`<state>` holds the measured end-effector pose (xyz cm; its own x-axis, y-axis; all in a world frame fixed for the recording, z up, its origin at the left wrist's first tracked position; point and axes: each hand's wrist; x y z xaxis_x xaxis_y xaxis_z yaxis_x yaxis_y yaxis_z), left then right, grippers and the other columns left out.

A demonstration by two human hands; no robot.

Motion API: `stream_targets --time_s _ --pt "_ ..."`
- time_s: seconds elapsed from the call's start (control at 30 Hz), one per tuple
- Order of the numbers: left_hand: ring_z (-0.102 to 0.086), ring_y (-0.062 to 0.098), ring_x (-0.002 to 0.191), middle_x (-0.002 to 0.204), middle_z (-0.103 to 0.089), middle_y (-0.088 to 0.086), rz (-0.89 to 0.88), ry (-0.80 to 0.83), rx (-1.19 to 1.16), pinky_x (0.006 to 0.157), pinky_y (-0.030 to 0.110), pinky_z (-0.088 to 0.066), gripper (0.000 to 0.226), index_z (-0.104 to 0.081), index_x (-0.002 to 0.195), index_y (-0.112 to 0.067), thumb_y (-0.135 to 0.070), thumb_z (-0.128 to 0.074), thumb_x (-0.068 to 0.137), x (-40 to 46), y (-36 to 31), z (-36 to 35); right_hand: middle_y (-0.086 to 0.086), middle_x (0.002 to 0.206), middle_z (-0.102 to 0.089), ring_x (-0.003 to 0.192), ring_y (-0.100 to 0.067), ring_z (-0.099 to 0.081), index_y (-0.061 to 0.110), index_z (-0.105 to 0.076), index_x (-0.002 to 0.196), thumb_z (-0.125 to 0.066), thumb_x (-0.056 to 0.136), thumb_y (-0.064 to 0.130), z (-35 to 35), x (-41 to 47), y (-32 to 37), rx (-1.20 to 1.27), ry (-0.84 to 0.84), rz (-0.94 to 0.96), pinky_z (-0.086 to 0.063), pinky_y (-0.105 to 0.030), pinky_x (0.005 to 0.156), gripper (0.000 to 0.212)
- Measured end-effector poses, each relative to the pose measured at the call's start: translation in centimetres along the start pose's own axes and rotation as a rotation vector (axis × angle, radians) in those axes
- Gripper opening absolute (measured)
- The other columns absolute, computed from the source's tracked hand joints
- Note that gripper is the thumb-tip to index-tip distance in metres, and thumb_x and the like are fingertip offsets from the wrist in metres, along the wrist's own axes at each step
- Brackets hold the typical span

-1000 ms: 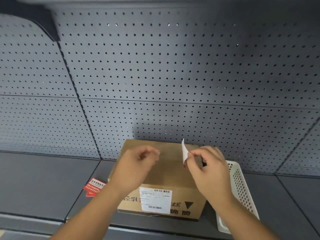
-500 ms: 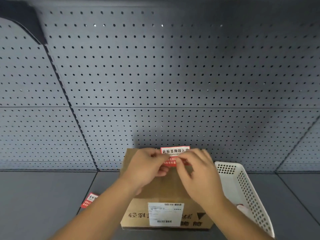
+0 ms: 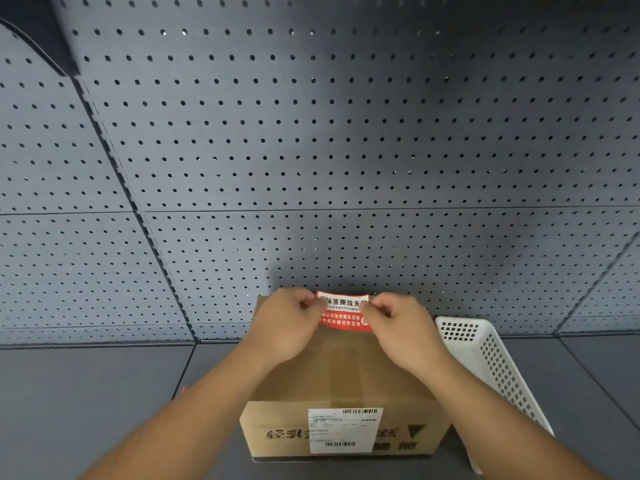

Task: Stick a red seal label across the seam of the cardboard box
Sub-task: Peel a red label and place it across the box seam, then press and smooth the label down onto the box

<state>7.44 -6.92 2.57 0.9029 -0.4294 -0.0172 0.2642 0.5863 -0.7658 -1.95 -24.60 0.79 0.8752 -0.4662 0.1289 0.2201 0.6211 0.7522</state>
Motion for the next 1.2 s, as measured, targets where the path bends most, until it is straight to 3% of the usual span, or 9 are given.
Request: stream_targets --time_s 0.13,0.23,0.3,0.43,0.6,0.8,1.0,1.2 --pt "-0.065 0.015 0.062 0.066 -0.069 -0.003 -0.086 -0.01 0.194 0.065 0.034 -0.056 0.036 -0.071 0.081 -0.019 -0.042 -0.054 0.103 0.2 0.8 -0.6 0.005 0.053 -0.057 0.058 -0.012 -0.053 0.022 -0.057 0.055 -0.063 0.094 0.038 -0.3 0.7 -0.8 -0.119 0.034 0.005 -0.036 -0.026 0.055 0.043" --pt "-0.061 0.02 0.058 0.059 -0.064 0.001 -0.108 -0.022 0.268 0.064 0.039 -0.057 0.043 -0.065 0.07 -0.015 -0.042 -0.053 0.102 0.0 1.7 -1.3 0.005 0.059 -0.062 0.077 -0.024 -0.059 0.02 -0.06 0.059 -0.059 0.093 0.044 -0.8 0.5 -1.4 -0.184 0.038 -0.001 -0.046 -0.034 0.071 0.042" --pt "-0.065 0.022 0.06 0.06 -0.067 0.004 -0.124 -0.03 0.342 0.063 0.039 -0.057 0.045 -0.065 0.071 -0.013 -0.044 -0.052 0.1 0.0 2.2 -1.7 0.003 0.06 -0.065 0.078 -0.021 -0.06 0.017 -0.062 0.062 -0.058 0.092 0.045 -0.8 0.2 -1.5 -0.221 0.036 0.016 -0.048 -0.038 0.08 0.041" --pt "-0.06 0.018 0.059 0.057 -0.064 0.001 -0.199 -0.054 0.421 0.059 0.035 -0.052 0.046 -0.06 0.065 -0.012 -0.041 -0.052 0.099 -0.2 3.0 -2.3 0.004 0.061 -0.067 0.069 -0.014 -0.061 0.017 -0.063 0.063 -0.056 0.089 0.048 -1.1 0.1 -1.6 -0.264 0.055 0.054 -0.051 -0.039 0.081 0.041" --pt "-0.054 0.022 0.065 0.053 -0.054 -0.002 -0.262 -0.081 0.447 0.058 0.034 -0.035 0.046 -0.046 0.056 -0.016 -0.038 -0.053 0.097 -0.2 3.7 -2.7 0.002 0.057 -0.065 0.061 -0.011 -0.058 0.015 -0.064 0.064 -0.057 0.09 0.047 -1.1 0.1 -1.9 -0.328 0.056 0.084 -0.05 -0.037 0.082 0.042" --pt "-0.054 0.022 0.065 0.054 -0.052 -0.004 -0.267 -0.099 0.466 0.059 0.034 -0.035 0.047 -0.042 0.055 -0.018 -0.037 -0.055 0.095 -0.1 3.8 -3.0 0.008 0.053 -0.059 0.061 -0.008 -0.054 0.02 -0.059 0.06 -0.058 0.091 0.046 -1.4 0.1 -2.2 -0.378 0.035 0.113 -0.046 -0.041 0.094 0.041" --pt "-0.055 0.023 0.069 0.056 -0.05 -0.005 -0.255 -0.103 0.489 0.061 0.037 -0.039 0.047 -0.038 0.054 -0.02 -0.04 -0.057 0.093 -0.3 3.9 -3.1 0.014 0.058 -0.055 0.076 -0.015 -0.054 0.03 -0.049 0.055 -0.06 0.088 0.052 -1.5 0.2 -2.2 -0.413 0.077 0.077 -0.043 -0.046 0.1 0.042" --pt "-0.053 0.019 0.069 0.068 -0.054 -0.008 -0.253 -0.153 0.417 0.067 0.042 -0.05 0.038 -0.038 0.065 -0.027 -0.035 -0.067 0.089 -0.3 4.4 -3.2 0.017 0.068 -0.052 0.086 -0.014 -0.051 0.033 -0.049 0.08 -0.069 0.088 0.046 -1.0 0.1 -2.0 -0.319 0.072 0.076 -0.044 -0.044 0.095 0.025"
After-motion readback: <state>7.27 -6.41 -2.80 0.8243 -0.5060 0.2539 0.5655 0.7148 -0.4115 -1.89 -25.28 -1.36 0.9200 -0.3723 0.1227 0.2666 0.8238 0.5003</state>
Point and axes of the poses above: each hand's wrist, its own x-axis towards the middle knuckle, its own z-axis out of the back of the hand, y = z × x
